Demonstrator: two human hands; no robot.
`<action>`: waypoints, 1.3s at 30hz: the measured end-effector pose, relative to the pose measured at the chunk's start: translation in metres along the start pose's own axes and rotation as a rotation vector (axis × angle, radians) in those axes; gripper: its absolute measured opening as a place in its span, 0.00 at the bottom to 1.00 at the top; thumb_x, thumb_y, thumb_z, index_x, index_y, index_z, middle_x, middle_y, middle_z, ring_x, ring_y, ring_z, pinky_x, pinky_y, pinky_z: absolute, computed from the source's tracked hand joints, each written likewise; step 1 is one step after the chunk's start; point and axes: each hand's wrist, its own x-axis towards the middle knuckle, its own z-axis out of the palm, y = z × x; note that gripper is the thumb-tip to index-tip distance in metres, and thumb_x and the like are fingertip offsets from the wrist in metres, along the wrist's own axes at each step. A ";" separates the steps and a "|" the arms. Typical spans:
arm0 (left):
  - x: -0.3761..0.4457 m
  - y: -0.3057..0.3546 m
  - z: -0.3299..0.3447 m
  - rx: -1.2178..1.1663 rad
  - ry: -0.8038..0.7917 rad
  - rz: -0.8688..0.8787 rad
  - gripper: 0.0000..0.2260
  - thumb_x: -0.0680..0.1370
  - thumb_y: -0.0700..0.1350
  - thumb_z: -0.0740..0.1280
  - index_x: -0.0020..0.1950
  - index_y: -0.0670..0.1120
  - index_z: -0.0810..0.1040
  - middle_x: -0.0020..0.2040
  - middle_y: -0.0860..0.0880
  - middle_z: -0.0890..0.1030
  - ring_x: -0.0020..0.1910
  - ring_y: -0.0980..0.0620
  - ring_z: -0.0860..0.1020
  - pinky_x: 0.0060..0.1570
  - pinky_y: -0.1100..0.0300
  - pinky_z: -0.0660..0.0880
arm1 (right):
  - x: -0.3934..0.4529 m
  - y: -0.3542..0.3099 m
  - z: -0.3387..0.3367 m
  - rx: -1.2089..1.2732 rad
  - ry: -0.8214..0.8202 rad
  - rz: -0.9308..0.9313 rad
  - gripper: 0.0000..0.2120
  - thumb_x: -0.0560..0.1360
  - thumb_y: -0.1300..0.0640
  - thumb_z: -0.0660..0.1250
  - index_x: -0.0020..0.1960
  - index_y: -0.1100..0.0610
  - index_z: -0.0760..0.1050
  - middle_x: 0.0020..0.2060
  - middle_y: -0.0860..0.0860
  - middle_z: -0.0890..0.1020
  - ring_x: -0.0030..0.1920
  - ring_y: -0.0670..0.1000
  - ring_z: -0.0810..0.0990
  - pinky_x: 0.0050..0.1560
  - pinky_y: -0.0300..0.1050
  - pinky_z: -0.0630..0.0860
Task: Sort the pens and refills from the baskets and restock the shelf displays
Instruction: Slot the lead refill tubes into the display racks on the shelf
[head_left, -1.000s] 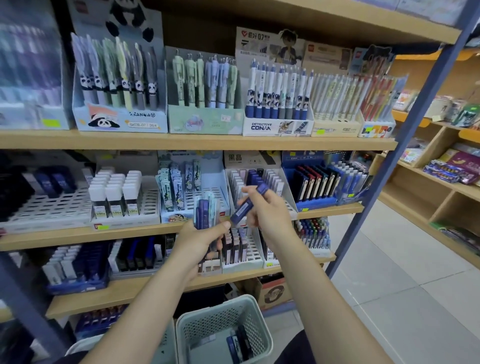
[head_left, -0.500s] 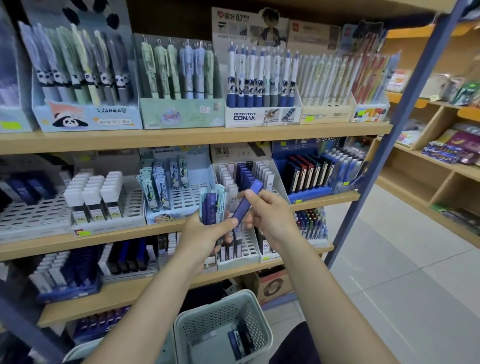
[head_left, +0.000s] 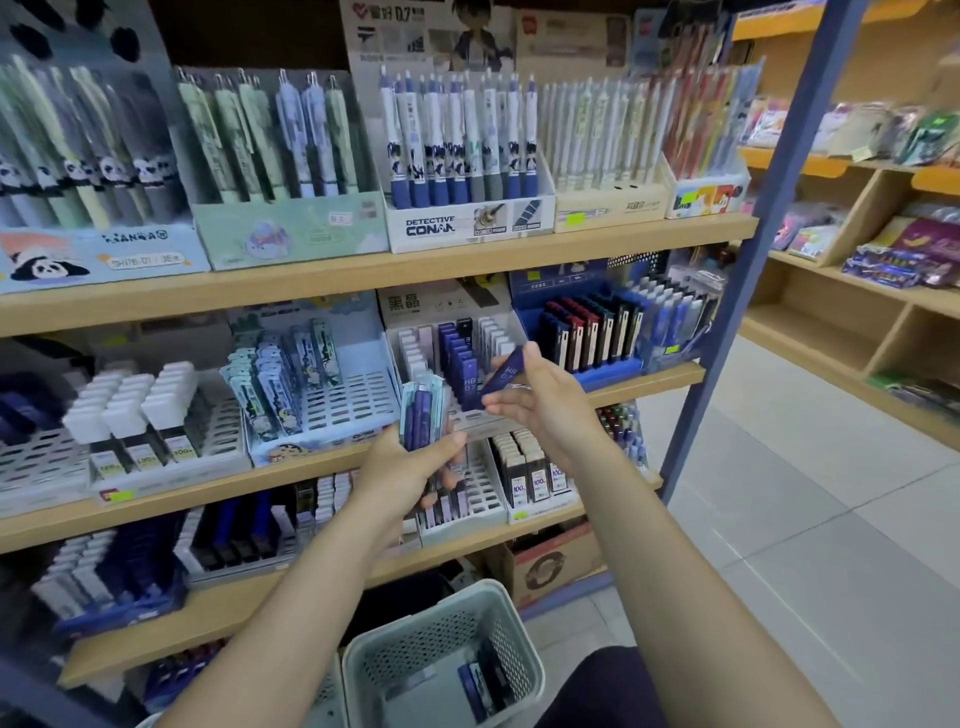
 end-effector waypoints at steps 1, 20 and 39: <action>0.001 -0.003 -0.001 0.000 -0.002 0.002 0.10 0.78 0.43 0.73 0.56 0.41 0.78 0.39 0.46 0.82 0.30 0.52 0.76 0.25 0.61 0.67 | 0.004 0.002 0.002 -0.009 -0.010 0.003 0.22 0.83 0.44 0.56 0.59 0.61 0.78 0.50 0.60 0.85 0.51 0.60 0.85 0.56 0.53 0.81; 0.020 -0.008 -0.003 0.030 -0.024 -0.009 0.12 0.78 0.46 0.73 0.57 0.42 0.77 0.39 0.49 0.82 0.33 0.51 0.78 0.28 0.61 0.70 | 0.031 0.007 0.015 -0.270 0.003 0.016 0.10 0.78 0.50 0.70 0.45 0.57 0.78 0.42 0.50 0.82 0.37 0.53 0.83 0.48 0.55 0.84; 0.003 0.014 0.017 0.176 -0.194 0.024 0.08 0.76 0.39 0.72 0.53 0.41 0.78 0.32 0.47 0.80 0.25 0.55 0.75 0.25 0.62 0.65 | -0.025 0.006 0.014 -0.374 -0.085 -0.063 0.17 0.70 0.46 0.77 0.54 0.50 0.77 0.46 0.48 0.81 0.43 0.48 0.81 0.42 0.44 0.79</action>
